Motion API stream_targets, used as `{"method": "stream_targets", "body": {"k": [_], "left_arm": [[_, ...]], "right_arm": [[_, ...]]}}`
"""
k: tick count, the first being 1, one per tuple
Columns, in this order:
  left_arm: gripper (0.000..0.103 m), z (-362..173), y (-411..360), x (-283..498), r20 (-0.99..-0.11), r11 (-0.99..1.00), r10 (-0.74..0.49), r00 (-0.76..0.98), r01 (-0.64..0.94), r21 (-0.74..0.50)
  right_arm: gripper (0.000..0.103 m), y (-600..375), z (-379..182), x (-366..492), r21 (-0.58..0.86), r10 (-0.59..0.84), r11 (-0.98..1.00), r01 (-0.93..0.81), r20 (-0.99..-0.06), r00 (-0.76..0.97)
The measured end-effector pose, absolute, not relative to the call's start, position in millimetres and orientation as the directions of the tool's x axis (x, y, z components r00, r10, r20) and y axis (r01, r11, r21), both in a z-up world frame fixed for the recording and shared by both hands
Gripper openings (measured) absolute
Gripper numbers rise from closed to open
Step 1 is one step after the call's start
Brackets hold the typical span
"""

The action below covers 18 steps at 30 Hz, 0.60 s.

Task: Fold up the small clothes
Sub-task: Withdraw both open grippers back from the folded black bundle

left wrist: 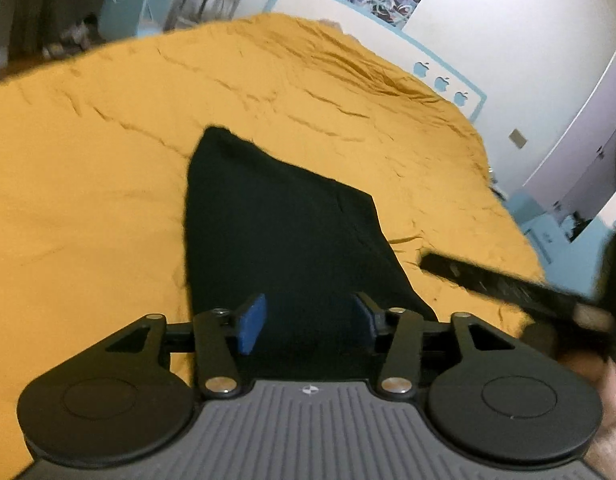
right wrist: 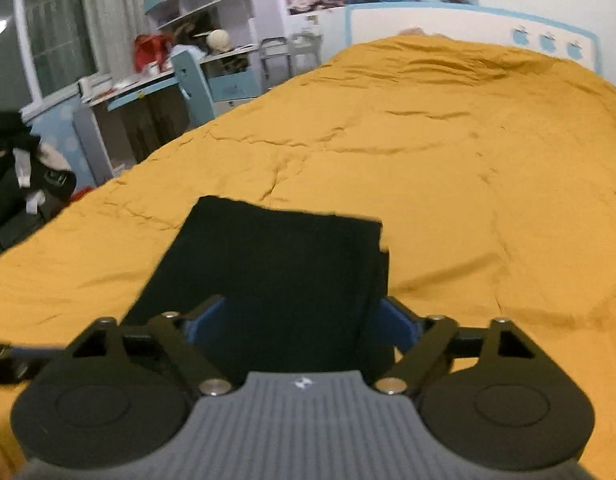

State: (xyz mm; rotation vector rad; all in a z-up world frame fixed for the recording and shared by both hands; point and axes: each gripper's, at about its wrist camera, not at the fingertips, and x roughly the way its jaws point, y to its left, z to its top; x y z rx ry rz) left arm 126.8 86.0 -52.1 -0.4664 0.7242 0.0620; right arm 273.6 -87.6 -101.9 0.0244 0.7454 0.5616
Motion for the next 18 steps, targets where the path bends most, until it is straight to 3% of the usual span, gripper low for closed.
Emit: {"method": "stream_targets", "body": {"k": [5, 9, 18], "left_arm": [[0.066, -21, 54, 96, -0.687, 0.928, 0.033, 0.726, -0.278, -0.250], [0.078, -6, 32, 71, -0.681, 0.931, 0.101, 0.725, -0.311, -0.193], [0.082, 4, 9, 38, -0.689, 0.931, 0.115, 0.715, -0.319, -0.176]], "right_arm": [[0.082, -111, -75, 204, 0.286, 0.475, 0.876, -0.388, -0.645, 0.599], [0.082, -117, -53, 151, 0.219, 0.415, 0.905, -0.365, -0.648, 0.639], [0.082, -126, -24, 81, 0.116, 0.341, 0.929, -0.352, -0.644, 0.685]]}}
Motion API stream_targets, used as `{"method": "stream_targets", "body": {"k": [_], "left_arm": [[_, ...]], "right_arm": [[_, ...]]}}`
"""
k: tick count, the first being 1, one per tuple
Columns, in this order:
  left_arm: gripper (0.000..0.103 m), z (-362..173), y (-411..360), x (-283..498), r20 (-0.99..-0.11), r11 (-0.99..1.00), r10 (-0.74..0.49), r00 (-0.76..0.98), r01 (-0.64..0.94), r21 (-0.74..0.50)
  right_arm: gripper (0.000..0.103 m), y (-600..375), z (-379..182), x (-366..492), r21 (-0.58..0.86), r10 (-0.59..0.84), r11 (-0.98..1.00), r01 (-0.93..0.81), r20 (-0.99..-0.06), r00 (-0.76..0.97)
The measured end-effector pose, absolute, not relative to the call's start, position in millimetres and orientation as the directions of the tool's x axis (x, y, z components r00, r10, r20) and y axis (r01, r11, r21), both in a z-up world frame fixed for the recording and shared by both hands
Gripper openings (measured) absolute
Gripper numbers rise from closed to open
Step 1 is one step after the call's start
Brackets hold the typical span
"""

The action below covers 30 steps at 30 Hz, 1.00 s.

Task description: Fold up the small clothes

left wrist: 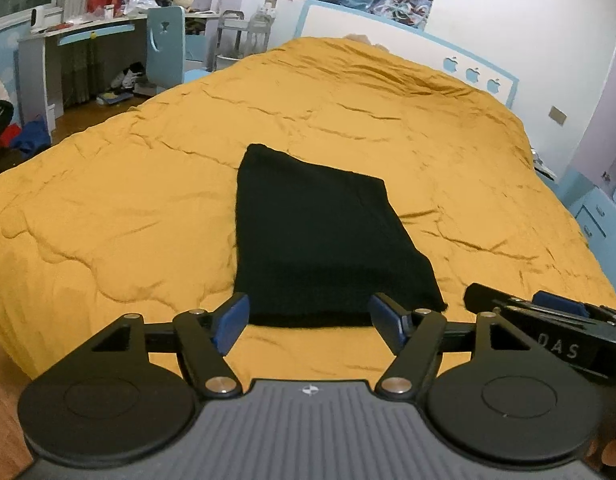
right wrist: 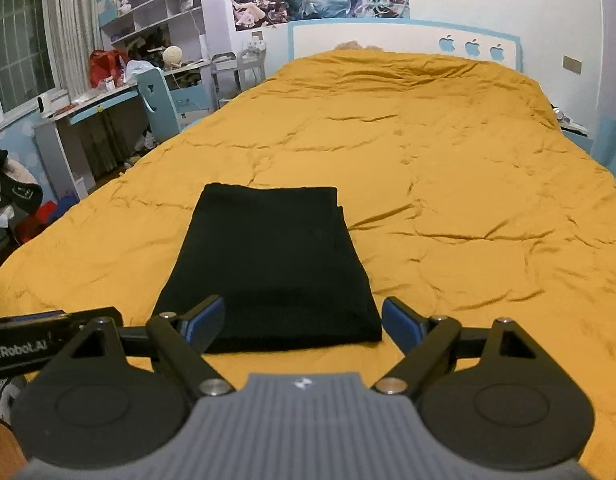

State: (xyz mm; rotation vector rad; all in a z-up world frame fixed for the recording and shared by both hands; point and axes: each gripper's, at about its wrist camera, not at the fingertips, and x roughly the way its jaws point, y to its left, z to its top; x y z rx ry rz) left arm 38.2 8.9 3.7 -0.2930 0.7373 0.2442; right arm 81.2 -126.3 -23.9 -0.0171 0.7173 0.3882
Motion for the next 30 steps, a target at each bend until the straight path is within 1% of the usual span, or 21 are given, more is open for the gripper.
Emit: {"method": "stream_targets", "body": {"k": [10, 23, 30], "left_arm": [[0.082, 5, 4, 29, -0.686, 0.938, 0.099, 0.721, -0.297, -0.177], [0.082, 0, 3, 31, -0.703, 0.937, 0.087, 0.706, -0.297, -0.183], [0.082, -2, 1, 31, -0.701, 0.938, 0.100, 0.706, -0.302, -0.171]], "right_arm": [[0.082, -131, -22, 62, 0.116, 0.342, 0.927, -0.357, -0.654, 0.674], [0.082, -133, -24, 65, 0.107, 0.324, 0.932, -0.346, -0.671, 0.667], [0.082, -134, -24, 64, 0.113, 0.325, 0.933, -0.341, -0.669, 0.668]]}}
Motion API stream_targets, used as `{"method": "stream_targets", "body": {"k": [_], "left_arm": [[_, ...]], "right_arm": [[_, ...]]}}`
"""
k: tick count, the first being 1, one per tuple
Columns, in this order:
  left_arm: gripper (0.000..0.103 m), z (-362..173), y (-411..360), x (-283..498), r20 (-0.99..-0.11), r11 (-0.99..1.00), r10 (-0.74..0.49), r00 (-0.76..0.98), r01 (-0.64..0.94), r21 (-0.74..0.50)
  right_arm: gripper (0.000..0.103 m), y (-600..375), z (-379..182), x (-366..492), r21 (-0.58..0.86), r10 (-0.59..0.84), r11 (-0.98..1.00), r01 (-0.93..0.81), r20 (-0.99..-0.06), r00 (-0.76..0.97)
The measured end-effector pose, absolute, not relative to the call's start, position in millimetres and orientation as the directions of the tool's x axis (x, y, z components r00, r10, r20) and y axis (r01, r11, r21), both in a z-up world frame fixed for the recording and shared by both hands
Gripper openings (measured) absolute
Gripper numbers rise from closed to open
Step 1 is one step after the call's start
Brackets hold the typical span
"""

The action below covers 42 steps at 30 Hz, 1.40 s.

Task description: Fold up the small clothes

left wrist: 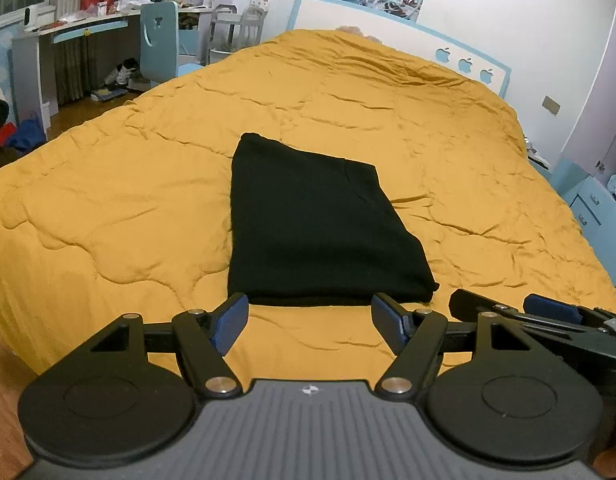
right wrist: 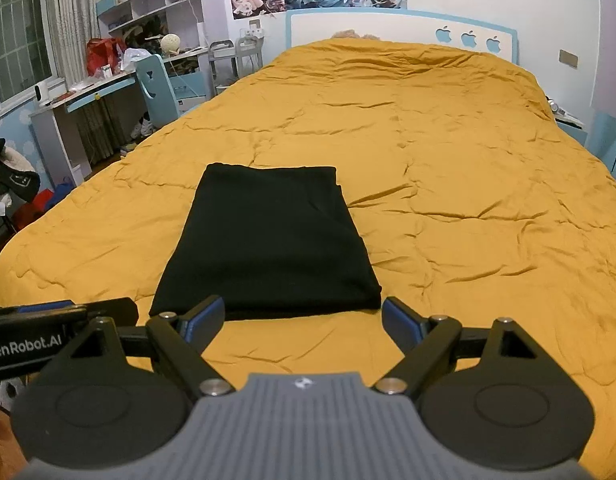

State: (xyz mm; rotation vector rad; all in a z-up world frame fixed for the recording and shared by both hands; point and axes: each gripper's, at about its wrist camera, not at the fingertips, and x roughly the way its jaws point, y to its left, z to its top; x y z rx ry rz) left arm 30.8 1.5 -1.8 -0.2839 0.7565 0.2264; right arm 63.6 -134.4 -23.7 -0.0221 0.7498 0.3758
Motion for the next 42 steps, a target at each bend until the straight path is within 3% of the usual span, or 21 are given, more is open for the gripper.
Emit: {"method": "stream_targets", "body": {"k": [42], "left_arm": [[0.082, -5.4, -5.4, 33.6, -0.720, 0.943, 0.085, 0.689, -0.289, -0.166]], "right_arm": [[0.082, -139.9, -21.0, 60.5, 0.098, 0.305, 0.940, -0.327, -0.670, 0.677]]}}
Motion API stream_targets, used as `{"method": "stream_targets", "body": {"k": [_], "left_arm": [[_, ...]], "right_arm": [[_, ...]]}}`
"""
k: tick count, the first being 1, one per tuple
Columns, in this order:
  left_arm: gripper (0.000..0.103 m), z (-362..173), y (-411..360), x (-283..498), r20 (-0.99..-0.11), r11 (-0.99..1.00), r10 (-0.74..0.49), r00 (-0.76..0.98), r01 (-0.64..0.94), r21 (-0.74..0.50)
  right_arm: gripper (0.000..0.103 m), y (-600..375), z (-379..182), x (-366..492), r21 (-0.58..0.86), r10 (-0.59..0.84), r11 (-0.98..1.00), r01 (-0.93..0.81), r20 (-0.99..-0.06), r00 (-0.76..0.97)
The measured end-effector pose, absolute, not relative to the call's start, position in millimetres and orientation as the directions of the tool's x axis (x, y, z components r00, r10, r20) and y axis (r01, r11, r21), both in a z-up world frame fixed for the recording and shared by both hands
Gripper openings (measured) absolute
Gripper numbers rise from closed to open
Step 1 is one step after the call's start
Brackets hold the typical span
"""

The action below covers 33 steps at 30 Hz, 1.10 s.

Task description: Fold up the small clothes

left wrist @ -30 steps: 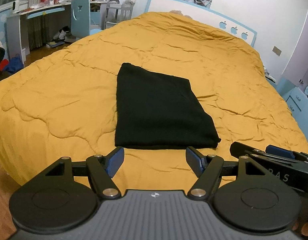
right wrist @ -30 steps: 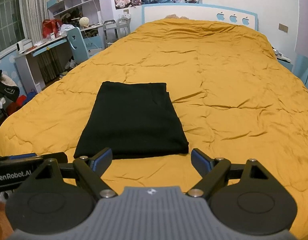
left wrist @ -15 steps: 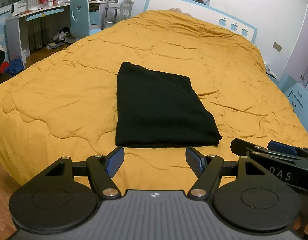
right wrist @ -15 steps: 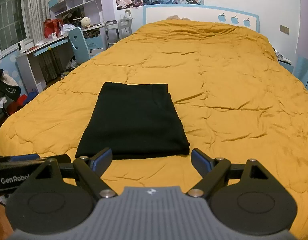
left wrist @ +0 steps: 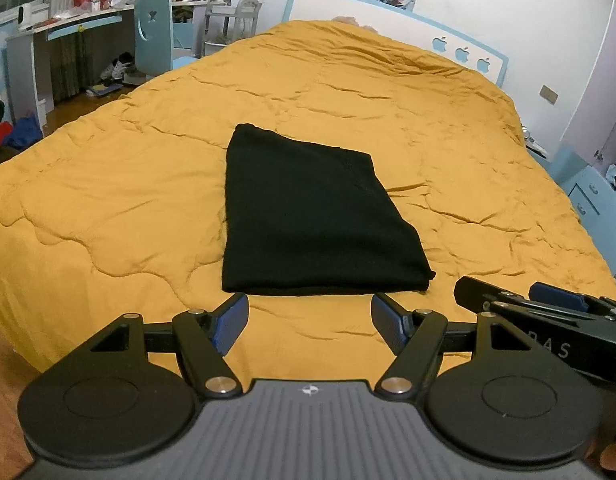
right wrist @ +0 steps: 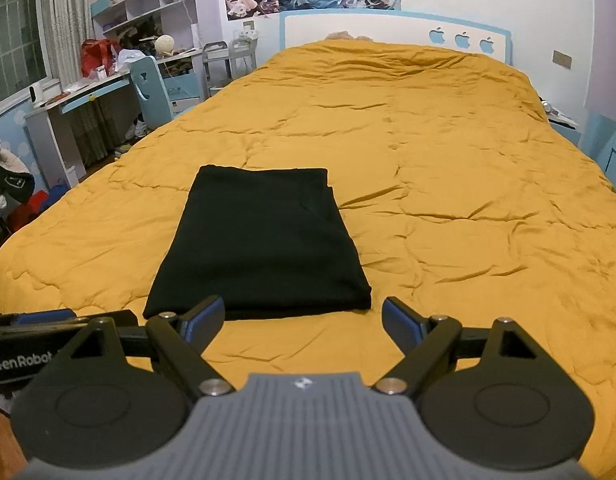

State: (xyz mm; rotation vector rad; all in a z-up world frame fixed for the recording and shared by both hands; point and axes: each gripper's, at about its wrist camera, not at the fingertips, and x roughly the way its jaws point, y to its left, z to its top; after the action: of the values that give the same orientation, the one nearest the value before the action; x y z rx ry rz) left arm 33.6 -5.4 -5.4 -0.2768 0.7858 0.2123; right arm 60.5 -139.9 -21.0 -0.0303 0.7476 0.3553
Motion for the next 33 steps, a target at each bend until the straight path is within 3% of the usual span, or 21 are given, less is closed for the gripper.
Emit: {"method": "stream_targets", "body": {"k": [33], "left_arm": [[0.082, -6.8, -13.9, 39.1, -0.728, 0.951, 0.118, 0.676, -0.288, -0.113]], "right_arm": [[0.082, -146.0, -25.3, 59.7, 0.102, 0.288, 0.947, -0.303, -0.684, 0.670]]}}
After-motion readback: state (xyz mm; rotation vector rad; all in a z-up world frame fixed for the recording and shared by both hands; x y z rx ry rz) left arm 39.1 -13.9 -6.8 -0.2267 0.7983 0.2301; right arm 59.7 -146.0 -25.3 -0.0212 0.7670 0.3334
